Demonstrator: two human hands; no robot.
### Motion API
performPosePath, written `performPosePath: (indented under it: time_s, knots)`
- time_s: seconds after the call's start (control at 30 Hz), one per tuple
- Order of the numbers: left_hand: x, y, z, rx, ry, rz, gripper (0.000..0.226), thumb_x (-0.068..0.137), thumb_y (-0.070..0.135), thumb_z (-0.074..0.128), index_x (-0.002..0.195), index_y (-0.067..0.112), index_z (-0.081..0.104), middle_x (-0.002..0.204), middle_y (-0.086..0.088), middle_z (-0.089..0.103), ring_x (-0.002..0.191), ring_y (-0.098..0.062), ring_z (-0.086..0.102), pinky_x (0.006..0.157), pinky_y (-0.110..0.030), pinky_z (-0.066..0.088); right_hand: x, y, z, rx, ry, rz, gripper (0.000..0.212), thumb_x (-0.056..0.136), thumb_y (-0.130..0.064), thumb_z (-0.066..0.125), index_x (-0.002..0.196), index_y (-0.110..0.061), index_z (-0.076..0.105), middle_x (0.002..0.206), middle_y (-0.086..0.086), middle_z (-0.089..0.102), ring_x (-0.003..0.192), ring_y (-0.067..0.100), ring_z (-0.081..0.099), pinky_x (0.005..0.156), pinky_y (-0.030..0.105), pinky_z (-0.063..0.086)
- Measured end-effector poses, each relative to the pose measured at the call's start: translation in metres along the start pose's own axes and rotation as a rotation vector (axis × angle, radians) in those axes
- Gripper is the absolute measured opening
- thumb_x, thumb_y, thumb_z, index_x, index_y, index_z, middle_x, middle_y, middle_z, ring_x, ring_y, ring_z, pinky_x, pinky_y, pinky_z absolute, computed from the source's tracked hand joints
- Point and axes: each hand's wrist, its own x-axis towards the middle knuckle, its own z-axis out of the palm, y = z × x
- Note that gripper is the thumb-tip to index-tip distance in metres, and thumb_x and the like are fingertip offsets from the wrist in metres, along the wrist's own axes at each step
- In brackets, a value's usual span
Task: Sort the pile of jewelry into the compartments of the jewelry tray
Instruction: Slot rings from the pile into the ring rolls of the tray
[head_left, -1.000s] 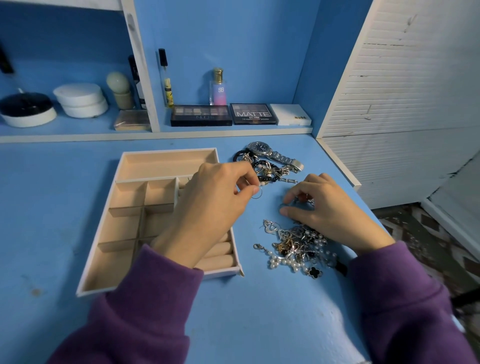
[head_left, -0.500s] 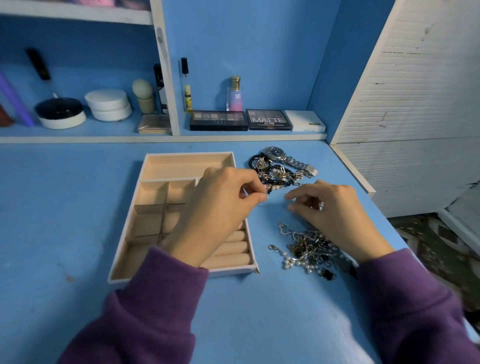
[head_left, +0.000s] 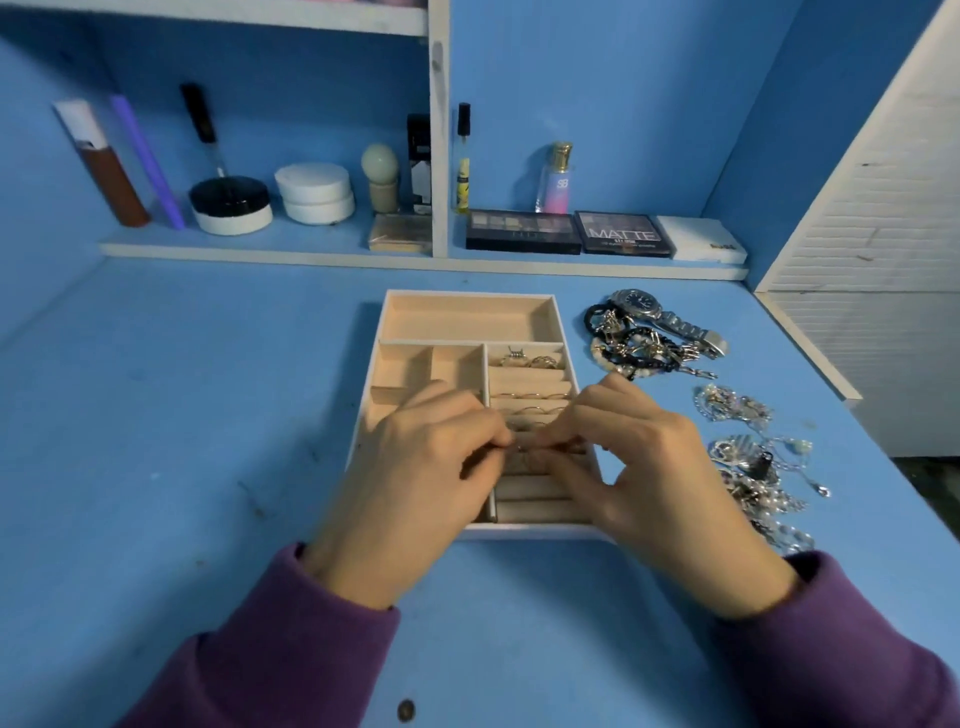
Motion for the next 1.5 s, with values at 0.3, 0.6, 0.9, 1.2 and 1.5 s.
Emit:
performPosePath:
  time_s: [0.3, 0.6, 0.9, 1.2, 1.5]
  knots:
    - [-0.001, 0.000, -0.004, -0.061, -0.116, 0.087, 0.007, 0.075, 0.015, 0.063, 0.069, 0.015, 0.066, 0.071, 0.009, 0.059, 0.075, -0.004, 0.049, 0.063, -0.023, 0.046, -0.005, 0.005, -0.003, 0.029, -0.107, 0.024, 0.010, 0.076, -0.010, 0.064, 0.079, -0.015, 0.073, 0.069, 0.001, 0.057, 0.070, 0.010, 0.043, 0.064, 0.018, 0.039]
    - [0.000, -0.001, -0.006, -0.069, -0.131, 0.086, 0.014, 0.080, 0.026, 0.055, 0.082, 0.022, 0.068, 0.074, 0.014, 0.062, 0.076, -0.006, 0.052, 0.065, -0.024, 0.047, -0.005, 0.004, -0.007, 0.024, -0.101, 0.060, 0.008, 0.073, -0.009, 0.065, 0.078, -0.015, 0.066, 0.069, -0.008, 0.054, 0.072, 0.008, 0.045, 0.066, 0.009, 0.034]
    - [0.001, -0.004, -0.001, -0.023, -0.119, 0.009, 0.021, 0.078, 0.034, 0.049, 0.072, 0.026, 0.067, 0.074, 0.015, 0.057, 0.078, -0.002, 0.043, 0.065, -0.026, 0.047, -0.005, 0.003, -0.006, 0.017, -0.126, 0.075, 0.007, 0.074, -0.010, 0.064, 0.074, -0.016, 0.067, 0.068, -0.010, 0.050, 0.071, 0.008, 0.041, 0.065, 0.011, 0.033]
    - [0.001, -0.005, 0.000, -0.028, -0.129, -0.035, 0.012, 0.076, 0.032, 0.056, 0.071, 0.029, 0.066, 0.076, 0.017, 0.056, 0.078, -0.001, 0.041, 0.067, -0.022, 0.044, -0.005, 0.005, -0.005, 0.031, -0.134, 0.094, 0.009, 0.074, -0.009, 0.063, 0.074, -0.017, 0.067, 0.068, -0.010, 0.051, 0.070, 0.006, 0.040, 0.064, 0.012, 0.033]
    - [0.005, 0.002, -0.007, 0.011, -0.156, -0.039, 0.013, 0.077, 0.038, 0.053, 0.075, 0.033, 0.066, 0.075, 0.019, 0.058, 0.079, -0.003, 0.044, 0.069, -0.025, 0.046, -0.006, 0.015, -0.025, 0.231, 0.047, 0.258, 0.017, 0.078, -0.011, 0.058, 0.079, -0.023, 0.069, 0.071, -0.004, 0.064, 0.071, 0.010, 0.054, 0.062, 0.021, 0.042]
